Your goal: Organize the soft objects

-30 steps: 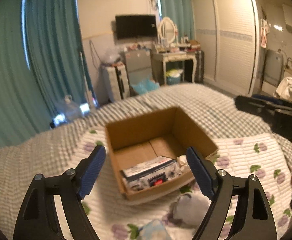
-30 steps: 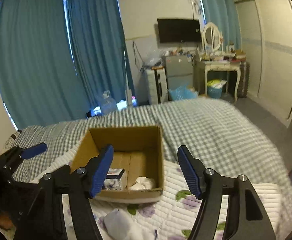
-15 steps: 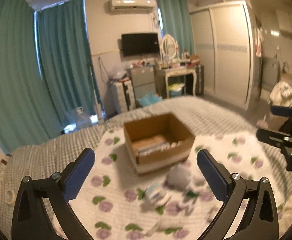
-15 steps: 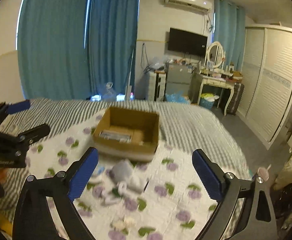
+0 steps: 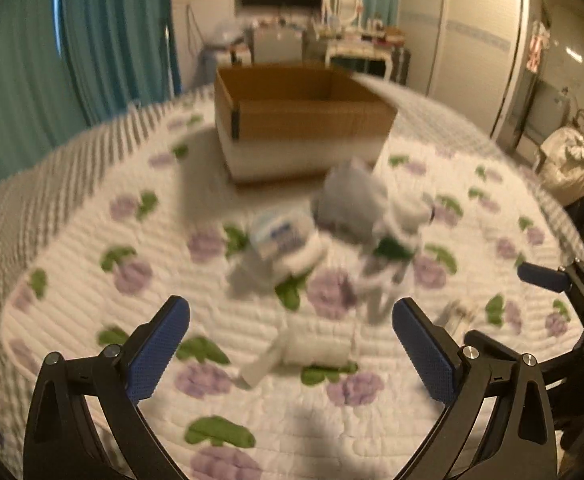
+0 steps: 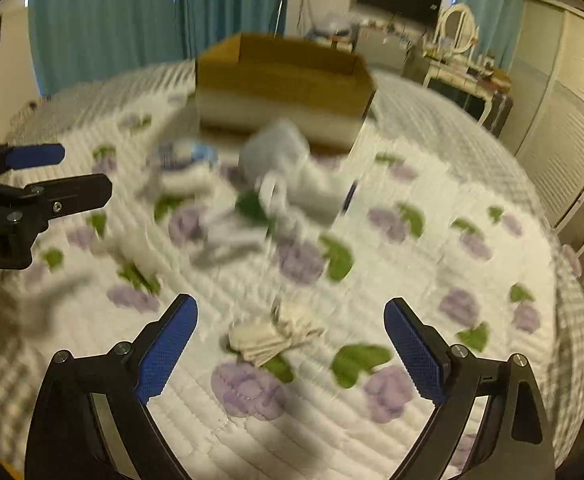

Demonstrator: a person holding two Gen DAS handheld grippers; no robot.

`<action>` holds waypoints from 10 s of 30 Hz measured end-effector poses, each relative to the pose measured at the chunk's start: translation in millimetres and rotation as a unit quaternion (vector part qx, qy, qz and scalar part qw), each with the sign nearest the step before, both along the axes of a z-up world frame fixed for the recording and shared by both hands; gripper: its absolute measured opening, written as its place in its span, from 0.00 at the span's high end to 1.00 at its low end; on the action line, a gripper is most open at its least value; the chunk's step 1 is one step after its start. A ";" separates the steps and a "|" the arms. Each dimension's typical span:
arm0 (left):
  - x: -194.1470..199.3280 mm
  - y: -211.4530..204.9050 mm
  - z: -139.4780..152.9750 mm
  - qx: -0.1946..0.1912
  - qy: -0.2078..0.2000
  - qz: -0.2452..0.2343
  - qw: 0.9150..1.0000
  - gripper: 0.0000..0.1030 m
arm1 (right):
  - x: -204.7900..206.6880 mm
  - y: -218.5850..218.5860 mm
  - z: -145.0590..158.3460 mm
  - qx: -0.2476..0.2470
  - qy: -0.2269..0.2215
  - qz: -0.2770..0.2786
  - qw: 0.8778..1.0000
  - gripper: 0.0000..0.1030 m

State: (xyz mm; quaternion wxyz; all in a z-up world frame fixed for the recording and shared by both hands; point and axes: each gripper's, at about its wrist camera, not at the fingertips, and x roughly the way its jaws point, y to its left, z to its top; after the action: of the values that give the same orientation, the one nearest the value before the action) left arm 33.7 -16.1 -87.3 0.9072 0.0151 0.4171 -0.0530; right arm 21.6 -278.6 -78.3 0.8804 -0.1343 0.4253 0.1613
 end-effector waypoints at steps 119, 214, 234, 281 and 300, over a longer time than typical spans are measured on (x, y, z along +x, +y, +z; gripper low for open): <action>2.5 14.6 176.9 0.007 -0.172 0.048 0.984 0.21 | 21.2 -18.3 232.5 0.076 -0.147 -0.001 0.986 0.00; 238.9 10.4 70.7 0.003 -0.087 0.006 0.996 0.79 | 279.0 55.3 95.0 0.154 -0.049 0.003 0.987 0.64; 156.2 0.2 153.2 0.043 -0.162 0.034 0.985 0.28 | 201.4 -5.7 203.8 0.153 -0.138 -0.032 0.978 0.13; 106.7 -0.2 -81.8 -0.073 0.108 0.111 0.985 0.58 | 165.7 35.6 -29.6 0.073 0.084 0.098 0.989 0.45; 47.0 -4.8 34.3 -0.063 0.000 0.068 0.996 0.66 | 101.0 2.5 86.3 0.066 -0.021 0.076 0.995 0.55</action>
State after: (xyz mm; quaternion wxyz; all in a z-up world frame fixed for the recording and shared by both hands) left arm 80.7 -21.0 -53.0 0.9079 -0.0703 0.4128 -0.0170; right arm 122.6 -276.0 8.0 0.8811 -0.1112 0.3841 0.2525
